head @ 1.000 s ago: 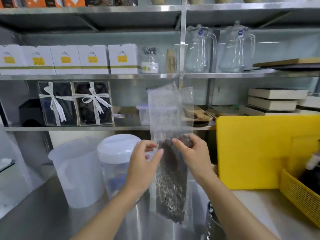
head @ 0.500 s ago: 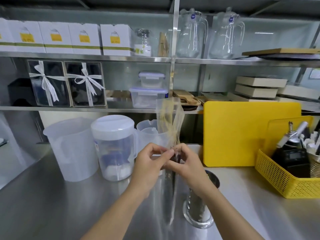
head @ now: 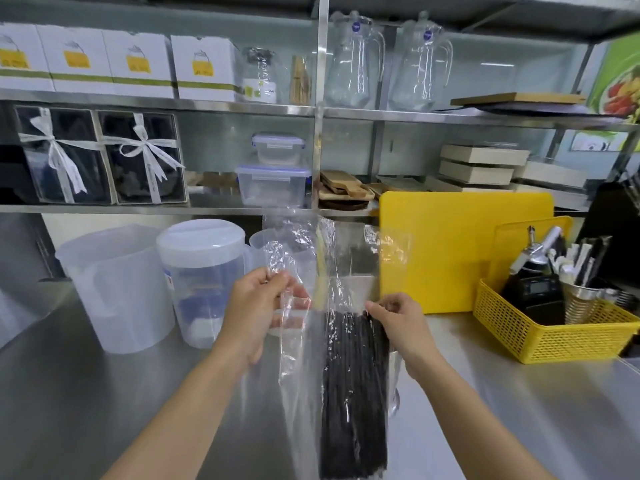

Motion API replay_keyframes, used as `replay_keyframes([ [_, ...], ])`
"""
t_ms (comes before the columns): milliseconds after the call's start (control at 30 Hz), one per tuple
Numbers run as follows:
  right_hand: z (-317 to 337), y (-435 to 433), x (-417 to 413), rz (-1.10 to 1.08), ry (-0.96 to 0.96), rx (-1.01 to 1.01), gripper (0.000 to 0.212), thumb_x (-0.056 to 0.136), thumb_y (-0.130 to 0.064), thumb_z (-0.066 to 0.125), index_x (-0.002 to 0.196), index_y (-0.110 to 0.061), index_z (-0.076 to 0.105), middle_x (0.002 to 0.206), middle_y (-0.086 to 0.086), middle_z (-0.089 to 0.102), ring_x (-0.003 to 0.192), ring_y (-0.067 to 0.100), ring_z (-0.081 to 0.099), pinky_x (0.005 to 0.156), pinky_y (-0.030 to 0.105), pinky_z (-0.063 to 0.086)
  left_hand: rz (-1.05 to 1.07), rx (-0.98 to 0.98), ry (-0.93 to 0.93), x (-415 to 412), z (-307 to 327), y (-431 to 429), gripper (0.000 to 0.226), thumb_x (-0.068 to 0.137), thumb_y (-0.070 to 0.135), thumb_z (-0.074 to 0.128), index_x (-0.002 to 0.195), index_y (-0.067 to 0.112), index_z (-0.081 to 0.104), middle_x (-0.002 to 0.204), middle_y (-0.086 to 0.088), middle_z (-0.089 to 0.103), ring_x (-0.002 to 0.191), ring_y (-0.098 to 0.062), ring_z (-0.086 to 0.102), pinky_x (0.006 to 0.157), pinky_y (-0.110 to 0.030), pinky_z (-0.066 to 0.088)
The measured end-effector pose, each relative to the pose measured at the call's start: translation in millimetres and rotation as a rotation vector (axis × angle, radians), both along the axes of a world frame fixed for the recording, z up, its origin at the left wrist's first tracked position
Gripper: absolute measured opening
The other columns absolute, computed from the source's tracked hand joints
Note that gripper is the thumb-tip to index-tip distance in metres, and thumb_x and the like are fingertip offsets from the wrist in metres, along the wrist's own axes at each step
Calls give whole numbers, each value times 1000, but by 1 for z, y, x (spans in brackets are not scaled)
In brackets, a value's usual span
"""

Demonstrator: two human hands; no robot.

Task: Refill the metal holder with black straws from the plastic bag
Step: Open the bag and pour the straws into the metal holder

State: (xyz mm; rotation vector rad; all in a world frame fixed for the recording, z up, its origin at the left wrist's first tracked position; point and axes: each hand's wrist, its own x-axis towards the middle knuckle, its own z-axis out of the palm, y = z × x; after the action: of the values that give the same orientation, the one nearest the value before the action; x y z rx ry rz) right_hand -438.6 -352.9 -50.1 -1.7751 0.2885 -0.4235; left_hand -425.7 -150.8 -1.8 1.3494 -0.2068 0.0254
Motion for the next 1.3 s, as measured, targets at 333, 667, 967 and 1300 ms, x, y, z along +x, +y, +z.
replay_keyframes([
  [333, 43, 28, -21, 361, -67, 37, 49, 67, -66, 60, 101, -30, 62, 99, -9, 68, 91, 8, 65, 71, 25, 48, 220, 43, -11, 17, 9, -17, 24, 87, 15, 53, 64, 11, 56, 52, -1, 68, 57, -25, 70, 59, -37, 57],
  [667, 51, 53, -9, 311, 34, -488, 25, 82, 4, 52, 72, -18, 55, 87, 10, 64, 83, 21, 59, 63, 23, 43, 270, 102, -44, 12, 21, -7, 29, 86, 13, 58, 58, 10, 52, 77, -11, 69, 74, -22, 69, 55, -22, 54],
  [967, 82, 21, 0, 515, -75, -581, 27, 84, 6, 50, 77, -17, 63, 71, 0, 65, 63, 1, 59, 55, 8, 42, 540, 376, -735, 0, 24, 23, 56, 70, 39, 70, 115, 18, 44, 118, 5, 47, 111, -11, 46, 98, -18, 32],
  [1300, 90, 8, -7, 678, -70, -664, 19, 83, -6, 61, 77, -22, 68, 75, 4, 69, 71, 7, 64, 65, 8, 46, 406, 1287, -1181, -12, 23, -15, 91, 60, 46, 78, 133, 13, 34, 93, -4, 70, 102, -23, 62, 103, -37, 13],
])
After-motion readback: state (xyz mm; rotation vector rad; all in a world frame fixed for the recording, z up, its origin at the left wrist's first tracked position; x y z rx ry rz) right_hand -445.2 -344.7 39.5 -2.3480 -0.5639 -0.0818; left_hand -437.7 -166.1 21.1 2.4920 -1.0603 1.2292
